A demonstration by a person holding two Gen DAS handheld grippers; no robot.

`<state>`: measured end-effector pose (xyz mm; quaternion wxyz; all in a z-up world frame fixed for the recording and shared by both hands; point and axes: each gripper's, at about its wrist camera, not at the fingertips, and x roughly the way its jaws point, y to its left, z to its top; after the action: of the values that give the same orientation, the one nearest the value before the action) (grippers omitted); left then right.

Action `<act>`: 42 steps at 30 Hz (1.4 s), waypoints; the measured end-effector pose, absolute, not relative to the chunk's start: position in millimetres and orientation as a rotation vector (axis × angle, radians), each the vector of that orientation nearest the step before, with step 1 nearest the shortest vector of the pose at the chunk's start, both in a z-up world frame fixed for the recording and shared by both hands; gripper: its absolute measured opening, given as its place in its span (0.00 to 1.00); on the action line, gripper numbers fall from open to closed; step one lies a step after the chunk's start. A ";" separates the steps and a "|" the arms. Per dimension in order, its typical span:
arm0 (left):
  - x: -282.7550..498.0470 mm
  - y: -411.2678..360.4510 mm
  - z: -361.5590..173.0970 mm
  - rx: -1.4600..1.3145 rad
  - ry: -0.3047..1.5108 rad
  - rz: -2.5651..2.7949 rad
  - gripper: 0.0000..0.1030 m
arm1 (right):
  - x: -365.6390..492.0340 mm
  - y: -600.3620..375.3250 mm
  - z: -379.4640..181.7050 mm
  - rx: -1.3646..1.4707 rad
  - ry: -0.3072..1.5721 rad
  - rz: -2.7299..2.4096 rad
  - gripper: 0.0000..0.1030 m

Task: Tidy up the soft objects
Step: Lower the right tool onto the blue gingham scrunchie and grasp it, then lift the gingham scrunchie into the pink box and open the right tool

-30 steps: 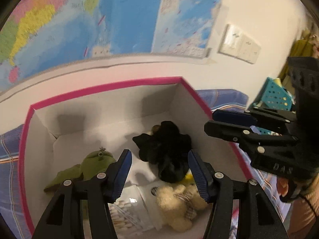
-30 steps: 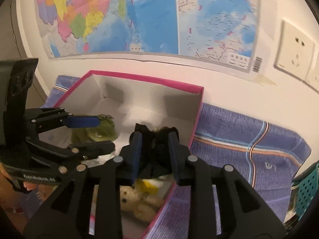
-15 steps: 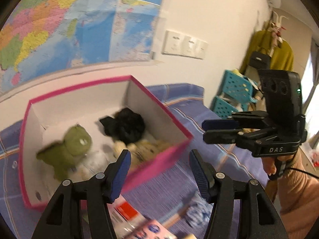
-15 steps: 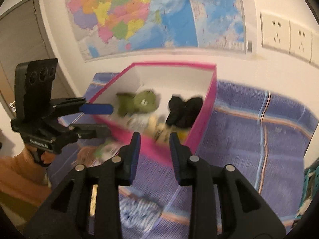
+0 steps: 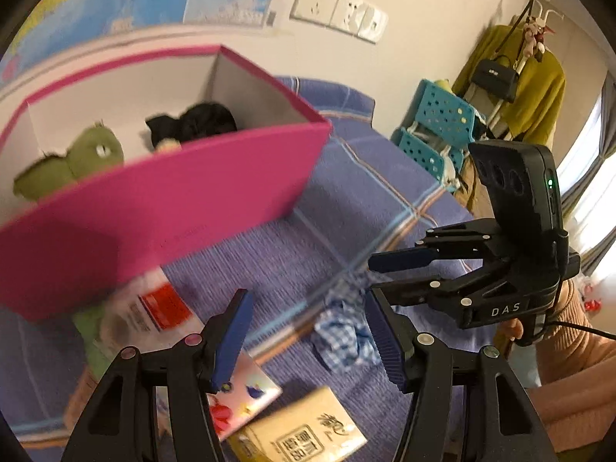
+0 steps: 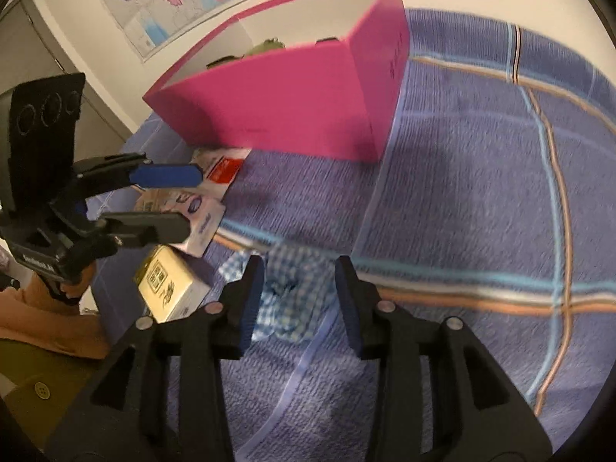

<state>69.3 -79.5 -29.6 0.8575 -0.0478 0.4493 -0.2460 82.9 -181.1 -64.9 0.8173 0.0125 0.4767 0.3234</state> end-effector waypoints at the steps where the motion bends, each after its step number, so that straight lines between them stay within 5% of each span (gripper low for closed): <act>1: 68.1 -80.4 -32.1 -0.104 0.950 -0.518 0.60 | 82.3 -180.9 -67.2 0.034 1.021 0.691 0.39; 12: 60.5 -95.7 -56.1 -0.104 1.030 -0.559 0.60 | 78.9 -184.3 -76.7 0.076 1.028 0.674 0.39; 15: 60.8 -100.0 -57.9 -0.097 1.042 -0.574 0.60 | 76.2 -185.9 -74.7 0.073 1.020 0.662 0.17; 19: 61.8 -100.7 -60.1 -0.107 1.049 -0.592 0.60 | 72.5 -181.0 -69.8 0.041 0.998 0.669 0.11; 29: 70.4 -91.0 -56.5 -0.184 1.036 -0.615 0.58 | 61.2 -173.0 -29.1 0.005 0.871 0.720 0.09; 42: 84.5 -88.2 -5.9 -0.171 0.889 -0.629 0.39 | 63.8 -157.2 27.0 -0.098 0.709 0.765 0.09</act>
<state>84.5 -88.2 -5.9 0.8520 -0.0814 0.4221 -0.2989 63.8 -157.2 27.0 0.8661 -0.0468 0.3384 0.3651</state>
